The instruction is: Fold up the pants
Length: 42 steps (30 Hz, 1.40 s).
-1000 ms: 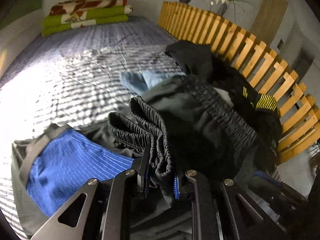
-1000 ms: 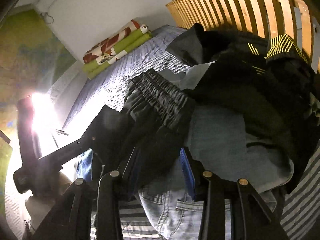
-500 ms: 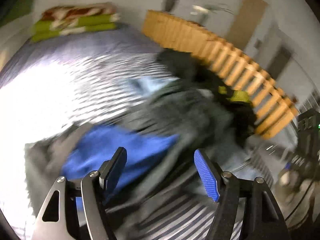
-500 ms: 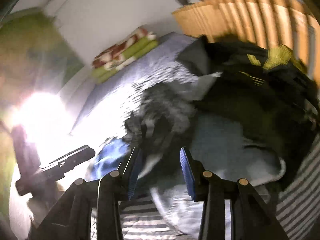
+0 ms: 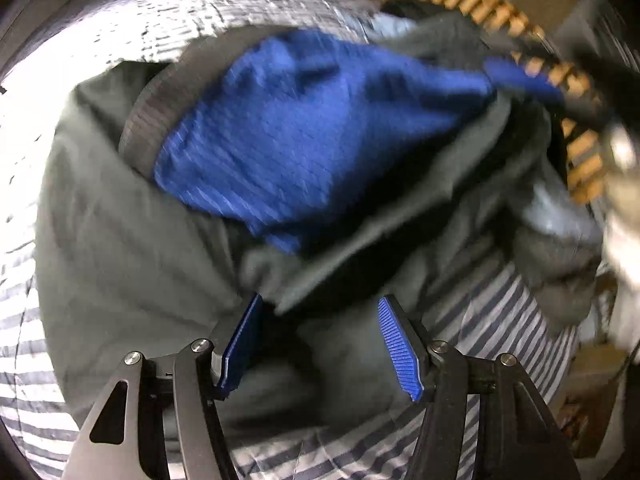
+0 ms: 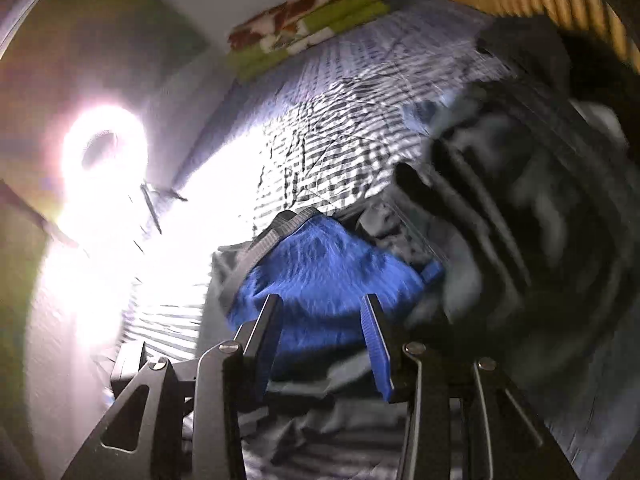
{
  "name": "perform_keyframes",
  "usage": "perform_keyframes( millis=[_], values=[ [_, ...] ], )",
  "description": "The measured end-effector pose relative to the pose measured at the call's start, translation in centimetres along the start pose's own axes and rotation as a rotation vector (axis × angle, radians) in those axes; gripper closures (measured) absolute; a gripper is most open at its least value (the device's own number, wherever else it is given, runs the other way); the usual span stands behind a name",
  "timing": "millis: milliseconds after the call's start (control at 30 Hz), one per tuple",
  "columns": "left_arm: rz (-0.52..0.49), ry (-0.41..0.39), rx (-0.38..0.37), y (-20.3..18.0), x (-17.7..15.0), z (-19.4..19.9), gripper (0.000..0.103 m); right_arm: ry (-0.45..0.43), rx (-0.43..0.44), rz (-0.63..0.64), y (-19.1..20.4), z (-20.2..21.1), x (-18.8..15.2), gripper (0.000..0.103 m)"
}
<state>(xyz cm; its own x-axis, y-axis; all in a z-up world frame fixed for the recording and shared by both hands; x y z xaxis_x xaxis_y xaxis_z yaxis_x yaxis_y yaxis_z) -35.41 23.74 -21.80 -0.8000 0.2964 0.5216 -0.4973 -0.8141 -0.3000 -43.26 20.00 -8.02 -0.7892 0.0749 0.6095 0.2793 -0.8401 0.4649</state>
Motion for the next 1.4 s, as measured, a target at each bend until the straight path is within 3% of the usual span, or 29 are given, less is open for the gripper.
perform_keyframes(
  millis=[167, 367, 467, 667, 733, 767, 800, 900, 1133, 1267, 1333, 1400],
  values=[
    [0.067, -0.063, -0.048, 1.3, 0.1, 3.8, 0.040, 0.053, -0.034, 0.162, 1.7, -4.2, 0.7, 0.060],
    [0.085, -0.141, 0.006, 5.0, 2.1, 7.6, 0.039, 0.134, 0.019, 0.250, 4.1, -9.9, 1.4, 0.055],
    [0.166, -0.130, 0.004, 6.0, 4.3, 5.9, 0.038, 0.180, 0.016, 0.269, 4.2, -11.8, 0.5, 0.055],
    [0.355, -0.099, -0.075, 7.2, 7.4, -0.1, 0.035, 0.171, 0.008, 0.221, 3.5, -11.8, 0.0, 0.055],
    [0.376, -0.106, -0.102, 6.9, 8.0, -1.3, 0.042, 0.157, 0.008, 0.216, 3.3, -10.9, 0.3, 0.055],
    [0.384, -0.101, -0.114, 6.7, 8.2, -2.0, 0.074, 0.148, 0.015, 0.207, 3.2, -10.3, 0.4, 0.055],
    [0.394, -0.086, -0.120, 6.3, 8.2, -2.7, 0.095, 0.134, 0.021, 0.195, 3.1, -9.6, 0.5, 0.055],
    [0.426, -0.091, -0.140, 5.5, 9.0, -3.3, 0.096, 0.085, 0.041, 0.143, 2.5, -7.1, 0.9, 0.055],
    [0.464, -0.192, -0.136, 9.2, 13.8, 2.7, 0.097, 0.015, 0.081, 0.016, 1.1, -1.2, -0.3, 0.055],
    [0.446, -0.181, -0.098, 10.5, 13.7, 4.0, 0.097, 0.049, 0.061, 0.030, 1.5, -1.3, -2.7, 0.055],
    [0.417, -0.170, -0.090, 10.5, 13.0, 4.5, 0.096, 0.042, 0.009, 0.086, 1.4, -2.0, -2.7, 0.055],
    [0.409, -0.145, -0.079, 10.4, 11.5, 4.2, 0.096, 0.046, 0.016, 0.070, 1.7, -2.8, -2.0, 0.054]
  ],
)
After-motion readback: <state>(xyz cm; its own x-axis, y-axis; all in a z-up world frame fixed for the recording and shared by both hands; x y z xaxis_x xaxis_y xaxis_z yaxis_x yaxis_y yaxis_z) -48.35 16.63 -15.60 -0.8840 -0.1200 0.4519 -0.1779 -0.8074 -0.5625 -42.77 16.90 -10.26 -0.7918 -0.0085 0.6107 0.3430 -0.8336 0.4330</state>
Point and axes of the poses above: each gripper's, at about its wrist camera, not at the fingertips, and z roughly against the way its jaws point, y to its left, x to its top, the point moved 10 cm from there along -z, roughly the way its jaws point, and after that the axes turned 12 degrees about -y, right-handed, at the moved point
